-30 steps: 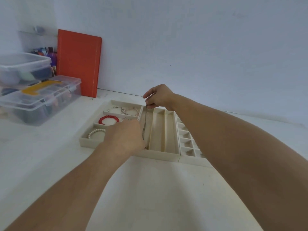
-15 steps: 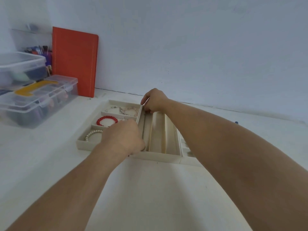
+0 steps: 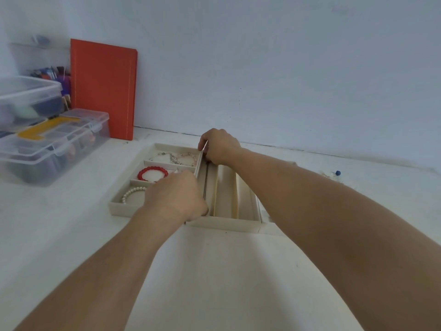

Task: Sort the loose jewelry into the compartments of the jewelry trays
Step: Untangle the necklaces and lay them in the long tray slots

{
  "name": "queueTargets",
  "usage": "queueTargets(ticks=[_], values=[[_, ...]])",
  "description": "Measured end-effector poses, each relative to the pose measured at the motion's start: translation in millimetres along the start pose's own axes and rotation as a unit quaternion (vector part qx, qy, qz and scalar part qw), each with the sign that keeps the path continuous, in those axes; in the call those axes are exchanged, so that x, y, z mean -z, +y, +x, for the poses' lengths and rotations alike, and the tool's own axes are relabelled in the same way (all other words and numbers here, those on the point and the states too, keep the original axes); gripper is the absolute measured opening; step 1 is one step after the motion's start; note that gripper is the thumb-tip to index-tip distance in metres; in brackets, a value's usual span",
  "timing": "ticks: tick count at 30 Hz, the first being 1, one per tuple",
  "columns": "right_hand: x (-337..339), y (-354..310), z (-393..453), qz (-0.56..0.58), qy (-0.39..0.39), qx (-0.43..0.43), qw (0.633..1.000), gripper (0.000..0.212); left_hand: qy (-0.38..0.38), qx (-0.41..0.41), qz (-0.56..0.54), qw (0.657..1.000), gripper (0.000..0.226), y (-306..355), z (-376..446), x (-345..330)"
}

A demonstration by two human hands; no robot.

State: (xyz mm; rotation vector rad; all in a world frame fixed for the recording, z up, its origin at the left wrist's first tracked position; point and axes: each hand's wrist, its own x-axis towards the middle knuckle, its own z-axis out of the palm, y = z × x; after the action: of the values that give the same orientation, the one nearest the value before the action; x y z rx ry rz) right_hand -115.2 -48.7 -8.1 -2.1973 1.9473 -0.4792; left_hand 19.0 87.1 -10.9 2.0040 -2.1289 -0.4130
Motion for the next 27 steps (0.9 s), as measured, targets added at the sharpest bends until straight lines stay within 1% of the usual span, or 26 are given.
queueTargets(ticks=[5,9,12,14,16,19,22,25,27], values=[[-3,2,1,-0.034,0.019,0.006,0.999,0.043,0.004,0.001,0.001,1.0,0.021,0,1,0],[-6,4,4,-0.043,0.031,0.009,0.999,0.036,0.012,-0.002,0.006,1.0,0.023,-1,-1,-1],[-4,9,6,-0.042,0.045,0.008,0.998,0.033,0.008,-0.007,0.005,1.0,0.019,0,-2,0],[3,12,8,-0.037,0.064,0.003,0.997,0.028,0.005,-0.01,0.002,1.0,0.018,0,-3,2],[12,15,11,-0.028,0.073,-0.012,0.997,0.017,0.01,-0.016,0.003,1.0,0.018,0,-3,2],[20,20,15,-0.036,0.038,-0.038,0.998,0.009,0.012,-0.021,0.004,1.0,0.018,-1,-5,2],[15,21,15,-0.07,0.005,-0.055,0.996,0.018,0.009,-0.02,0.005,1.0,0.019,-1,-5,2],[7,18,12,-0.084,-0.002,-0.054,0.995,0.023,0.009,-0.017,0.006,1.0,0.018,0,-3,2],[4,15,11,-0.089,-0.009,-0.057,0.994,0.03,0.012,-0.015,0.009,1.0,0.018,-1,-3,2]])
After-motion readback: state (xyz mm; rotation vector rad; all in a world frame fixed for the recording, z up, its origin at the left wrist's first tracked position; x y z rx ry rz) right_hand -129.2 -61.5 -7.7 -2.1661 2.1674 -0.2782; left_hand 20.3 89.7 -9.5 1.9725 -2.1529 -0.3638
